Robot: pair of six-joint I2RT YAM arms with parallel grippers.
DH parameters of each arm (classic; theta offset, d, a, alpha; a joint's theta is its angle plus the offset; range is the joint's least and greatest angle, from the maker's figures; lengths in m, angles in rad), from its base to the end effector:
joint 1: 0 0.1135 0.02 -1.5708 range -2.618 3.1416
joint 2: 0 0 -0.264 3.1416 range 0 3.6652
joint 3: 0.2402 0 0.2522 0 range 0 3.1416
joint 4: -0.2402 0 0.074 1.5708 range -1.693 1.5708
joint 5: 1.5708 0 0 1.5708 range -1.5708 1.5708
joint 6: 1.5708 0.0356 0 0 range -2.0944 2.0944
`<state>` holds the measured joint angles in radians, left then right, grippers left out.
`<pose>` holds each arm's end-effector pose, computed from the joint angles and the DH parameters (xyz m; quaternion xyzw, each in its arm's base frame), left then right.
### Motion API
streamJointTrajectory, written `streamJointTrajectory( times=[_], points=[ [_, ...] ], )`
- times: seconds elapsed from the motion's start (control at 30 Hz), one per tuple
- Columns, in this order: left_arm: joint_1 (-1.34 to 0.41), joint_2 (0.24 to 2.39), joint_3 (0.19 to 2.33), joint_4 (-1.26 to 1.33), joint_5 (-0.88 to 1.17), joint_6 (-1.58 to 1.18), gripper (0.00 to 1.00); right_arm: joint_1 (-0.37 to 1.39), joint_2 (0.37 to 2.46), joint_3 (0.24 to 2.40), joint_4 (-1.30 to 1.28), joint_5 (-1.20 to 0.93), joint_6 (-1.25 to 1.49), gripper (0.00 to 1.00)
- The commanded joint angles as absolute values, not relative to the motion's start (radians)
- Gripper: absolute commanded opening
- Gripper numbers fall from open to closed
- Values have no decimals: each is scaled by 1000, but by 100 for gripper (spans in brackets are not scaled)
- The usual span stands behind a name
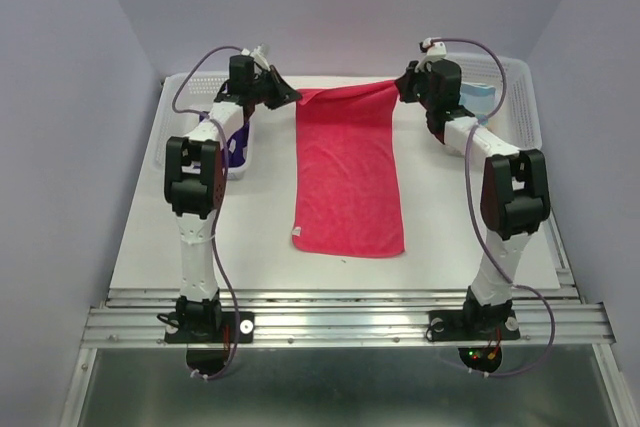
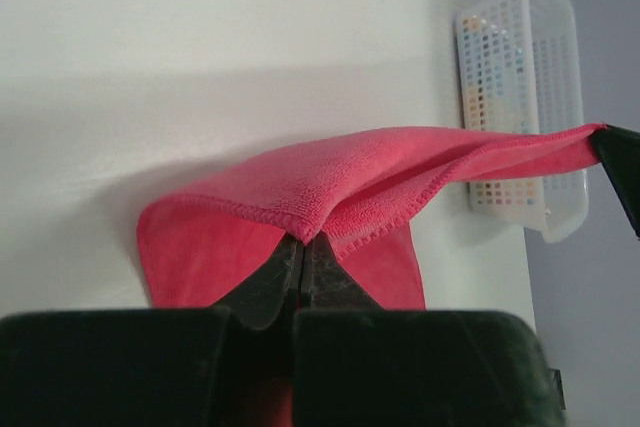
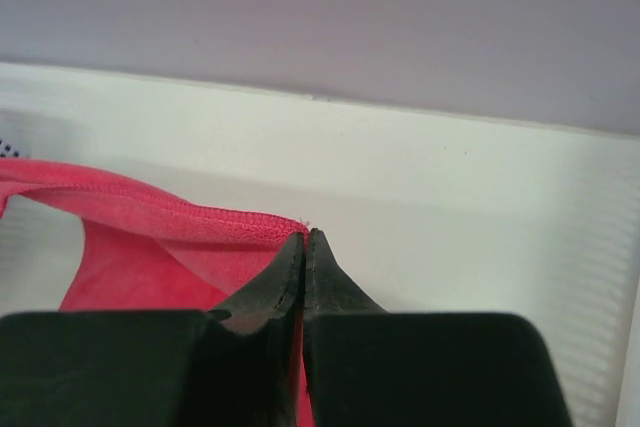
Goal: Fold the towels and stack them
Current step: Fold the towel
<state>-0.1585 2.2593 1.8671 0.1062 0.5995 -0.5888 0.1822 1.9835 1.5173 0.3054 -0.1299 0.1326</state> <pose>0.5263 -0.1045 0.2500 0.0095 0.7851 -0.4290 0.4466 0.4708 0.0914 0.2813 -0.0609 0.7587 0.1502 0.6309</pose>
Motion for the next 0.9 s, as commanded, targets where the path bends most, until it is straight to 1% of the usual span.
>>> streamJointTrajectory(
  times=[0.0,0.23,0.27,0.5,0.77,0.87],
  points=[
    [-149,2064,1711,198,643,-583,0,181,1849,1405,400,-215,173,1],
    [-150,1925,1468,236,655,-591,0,183,1703,1218,377,-270,219,1],
    [-150,1910,1444,251,657,-591,0,183,1683,1165,377,-271,225,1],
    [-163,1770,1194,281,657,-600,0,198,1526,974,365,-268,294,1],
    [-176,1637,956,331,657,-635,0,245,1356,801,316,-223,360,1],
    [-176,1599,904,342,653,-646,0,252,1307,758,304,-200,377,1]
  ],
)
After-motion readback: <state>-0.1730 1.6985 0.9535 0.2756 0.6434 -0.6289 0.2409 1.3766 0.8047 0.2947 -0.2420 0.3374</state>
